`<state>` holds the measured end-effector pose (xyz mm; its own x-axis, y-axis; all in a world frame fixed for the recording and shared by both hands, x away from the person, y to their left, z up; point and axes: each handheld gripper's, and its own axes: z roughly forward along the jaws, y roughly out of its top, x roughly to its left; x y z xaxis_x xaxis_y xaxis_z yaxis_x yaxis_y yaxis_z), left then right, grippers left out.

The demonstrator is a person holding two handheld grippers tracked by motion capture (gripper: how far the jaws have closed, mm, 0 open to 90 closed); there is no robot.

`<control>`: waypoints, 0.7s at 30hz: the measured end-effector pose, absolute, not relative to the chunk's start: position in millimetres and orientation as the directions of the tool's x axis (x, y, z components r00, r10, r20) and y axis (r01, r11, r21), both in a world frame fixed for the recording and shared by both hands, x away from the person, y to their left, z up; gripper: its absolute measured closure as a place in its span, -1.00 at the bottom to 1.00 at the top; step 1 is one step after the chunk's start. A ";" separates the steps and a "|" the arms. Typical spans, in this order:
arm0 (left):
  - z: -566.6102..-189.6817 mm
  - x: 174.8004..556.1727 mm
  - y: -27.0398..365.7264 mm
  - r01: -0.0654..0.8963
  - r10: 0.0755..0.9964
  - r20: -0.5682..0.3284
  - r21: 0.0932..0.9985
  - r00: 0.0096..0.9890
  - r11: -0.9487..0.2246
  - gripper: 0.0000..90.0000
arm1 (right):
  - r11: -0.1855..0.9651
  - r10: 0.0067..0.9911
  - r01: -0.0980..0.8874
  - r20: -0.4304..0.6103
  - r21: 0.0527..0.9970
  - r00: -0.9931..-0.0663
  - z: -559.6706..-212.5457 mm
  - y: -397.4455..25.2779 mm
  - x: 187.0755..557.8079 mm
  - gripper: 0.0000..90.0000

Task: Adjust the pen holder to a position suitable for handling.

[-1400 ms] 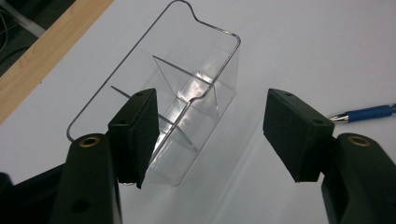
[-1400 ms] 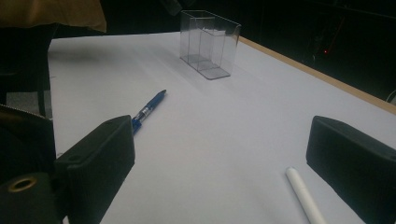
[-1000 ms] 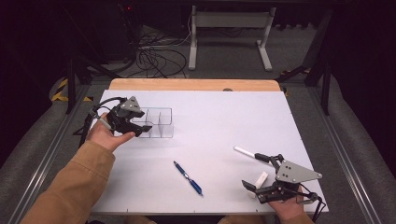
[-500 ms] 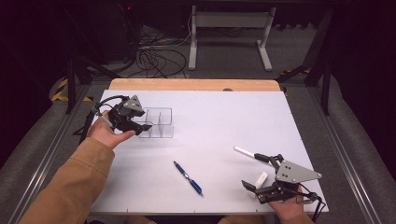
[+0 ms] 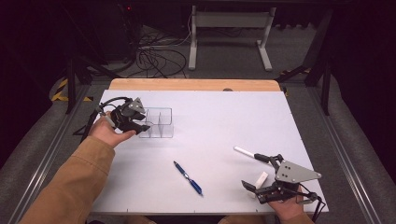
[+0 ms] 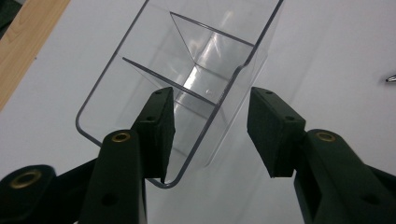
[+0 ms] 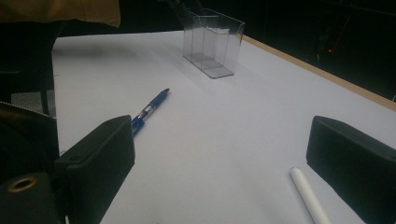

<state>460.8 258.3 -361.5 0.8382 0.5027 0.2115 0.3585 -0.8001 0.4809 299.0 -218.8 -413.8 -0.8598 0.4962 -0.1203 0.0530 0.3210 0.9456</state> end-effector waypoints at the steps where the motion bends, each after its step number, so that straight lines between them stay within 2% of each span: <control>1: -362.1 461.7 257.6 0.359 0.497 0.212 0.469 0.841 -0.807 0.21 | 0.325 0.495 0.055 -0.120 0.944 -0.861 -414.1 -218.3 299.2 -0.82; 8: -371.4 466.5 252.3 0.361 0.481 0.230 0.417 0.846 -0.834 0.25 | 0.321 0.495 0.057 -0.116 0.945 -0.861 -414.9 -219.0 299.8 -0.82; 21: -374.3 466.2 250.5 0.371 0.472 0.220 0.380 0.854 -0.848 0.44 | 0.326 0.488 0.063 -0.111 0.943 -0.866 -416.3 -217.5 300.5 -0.82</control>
<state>466.2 250.5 -374.3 0.8536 0.4721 0.2203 0.3708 -0.8476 0.3796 300.5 -217.5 -416.3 -0.8657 0.4882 -0.1105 0.0632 0.3256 0.9434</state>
